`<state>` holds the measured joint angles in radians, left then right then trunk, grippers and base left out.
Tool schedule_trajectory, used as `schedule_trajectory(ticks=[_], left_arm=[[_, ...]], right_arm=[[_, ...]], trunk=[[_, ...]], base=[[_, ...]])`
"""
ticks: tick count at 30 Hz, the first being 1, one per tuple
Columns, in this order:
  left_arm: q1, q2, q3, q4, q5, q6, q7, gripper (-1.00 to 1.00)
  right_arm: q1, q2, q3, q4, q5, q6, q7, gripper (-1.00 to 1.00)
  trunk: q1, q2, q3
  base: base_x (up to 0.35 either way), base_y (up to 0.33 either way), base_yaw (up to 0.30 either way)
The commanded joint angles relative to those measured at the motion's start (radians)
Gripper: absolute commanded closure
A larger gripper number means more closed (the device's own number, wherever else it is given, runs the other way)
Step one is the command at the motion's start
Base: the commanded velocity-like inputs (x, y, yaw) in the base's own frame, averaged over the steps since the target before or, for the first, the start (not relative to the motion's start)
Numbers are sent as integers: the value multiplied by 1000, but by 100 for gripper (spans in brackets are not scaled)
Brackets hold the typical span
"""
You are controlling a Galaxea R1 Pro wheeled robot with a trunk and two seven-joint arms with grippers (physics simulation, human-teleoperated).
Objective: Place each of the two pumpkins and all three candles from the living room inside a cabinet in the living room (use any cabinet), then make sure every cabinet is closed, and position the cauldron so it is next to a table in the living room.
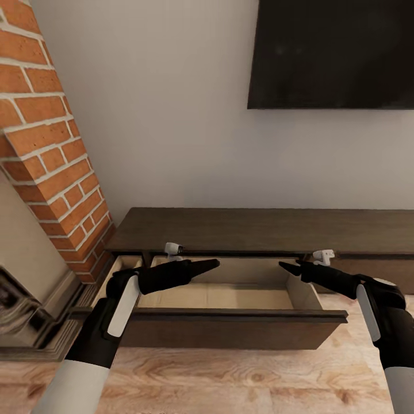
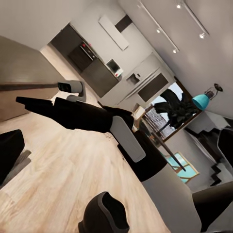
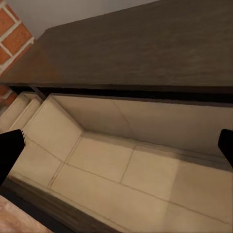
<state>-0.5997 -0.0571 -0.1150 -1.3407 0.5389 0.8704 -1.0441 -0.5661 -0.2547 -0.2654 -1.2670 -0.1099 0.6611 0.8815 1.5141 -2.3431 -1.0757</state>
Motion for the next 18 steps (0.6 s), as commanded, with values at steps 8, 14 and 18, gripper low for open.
schedule_trajectory(ticks=[8,14,18], left_arm=[[0,2,0,0,1,-1,-1,-100],[0,2,0,1,1,-1,-1,-100],[0,2,0,1,1,-1,-1,-100]], right_arm=[[0,0,0,1,0,0,0,-100],[4,0,0,3,-1,0,1,-100],[6,0,0,3,-1,0,1,-100]], trunk=[[0,0,0],[0,0,5],[0,0,9]], base=[[0,0,79],[0,0,-121],[0,0,-210]])
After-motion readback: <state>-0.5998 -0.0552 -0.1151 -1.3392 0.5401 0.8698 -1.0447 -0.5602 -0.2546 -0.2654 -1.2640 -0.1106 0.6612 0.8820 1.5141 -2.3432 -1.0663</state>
